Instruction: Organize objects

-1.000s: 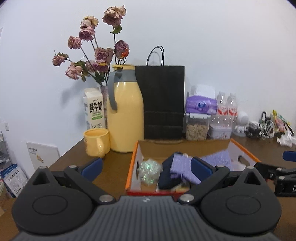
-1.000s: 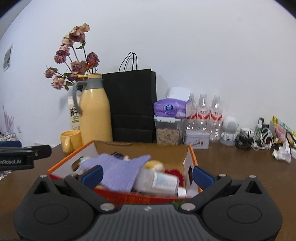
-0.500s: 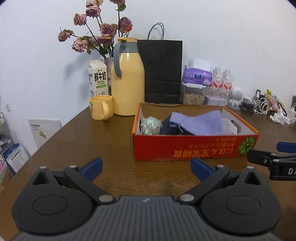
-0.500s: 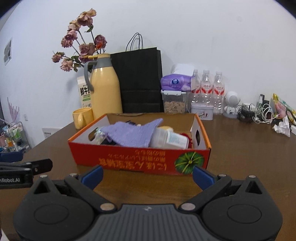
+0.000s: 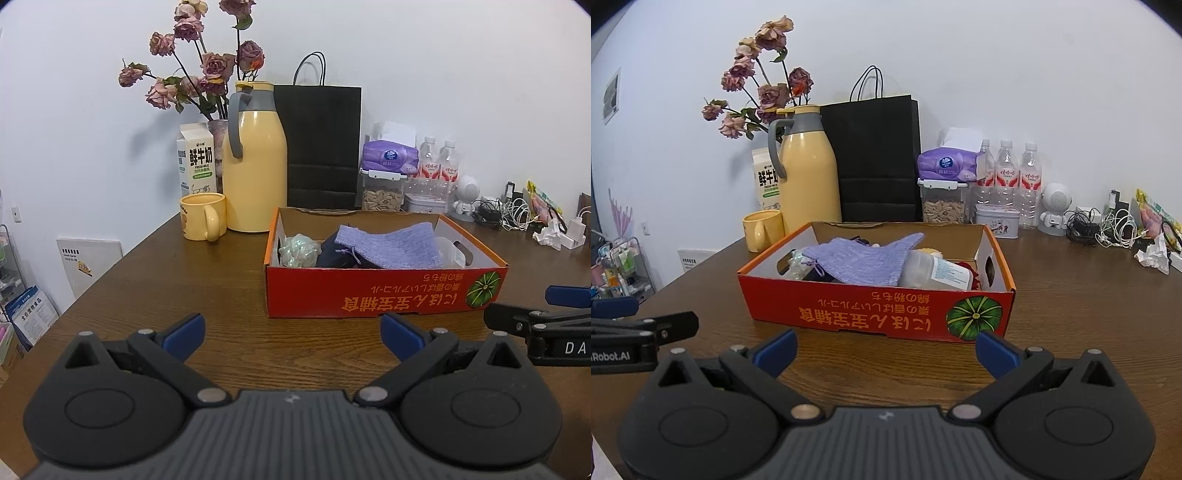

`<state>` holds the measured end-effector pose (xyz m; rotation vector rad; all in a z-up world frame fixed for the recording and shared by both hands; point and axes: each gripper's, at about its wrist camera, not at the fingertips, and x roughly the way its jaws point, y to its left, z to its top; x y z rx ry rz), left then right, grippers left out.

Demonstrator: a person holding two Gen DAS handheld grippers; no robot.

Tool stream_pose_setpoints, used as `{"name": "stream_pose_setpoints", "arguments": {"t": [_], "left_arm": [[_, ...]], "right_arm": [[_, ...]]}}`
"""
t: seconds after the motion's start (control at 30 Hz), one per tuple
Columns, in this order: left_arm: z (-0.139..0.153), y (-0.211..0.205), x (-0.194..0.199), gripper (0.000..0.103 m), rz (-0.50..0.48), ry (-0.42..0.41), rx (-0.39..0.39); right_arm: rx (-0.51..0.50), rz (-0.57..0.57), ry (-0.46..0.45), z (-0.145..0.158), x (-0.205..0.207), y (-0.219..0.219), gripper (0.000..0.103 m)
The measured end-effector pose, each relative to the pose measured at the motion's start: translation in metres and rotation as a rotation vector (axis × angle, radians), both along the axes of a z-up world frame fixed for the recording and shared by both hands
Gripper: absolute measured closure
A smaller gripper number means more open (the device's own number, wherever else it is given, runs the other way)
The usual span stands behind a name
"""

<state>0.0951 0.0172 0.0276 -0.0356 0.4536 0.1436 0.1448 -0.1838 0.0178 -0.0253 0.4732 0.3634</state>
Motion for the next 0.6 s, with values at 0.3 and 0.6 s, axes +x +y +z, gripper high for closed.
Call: {"name": "stream_pose_setpoints", "arguments": {"t": [0.3,0.6], "left_arm": [[-0.0011,-0.0008,-0.0005,0.0,0.0,0.003,0.002],[-0.0022,-0.0014,0.0011,0.0,0.0,0.008,0.004]], "right_arm": [[0.0,0.0,0.002,-0.0003,-0.0002,0.0,0.0],[0.0,0.0,0.003,-0.0005,0.0003,0.0,0.0]]}}
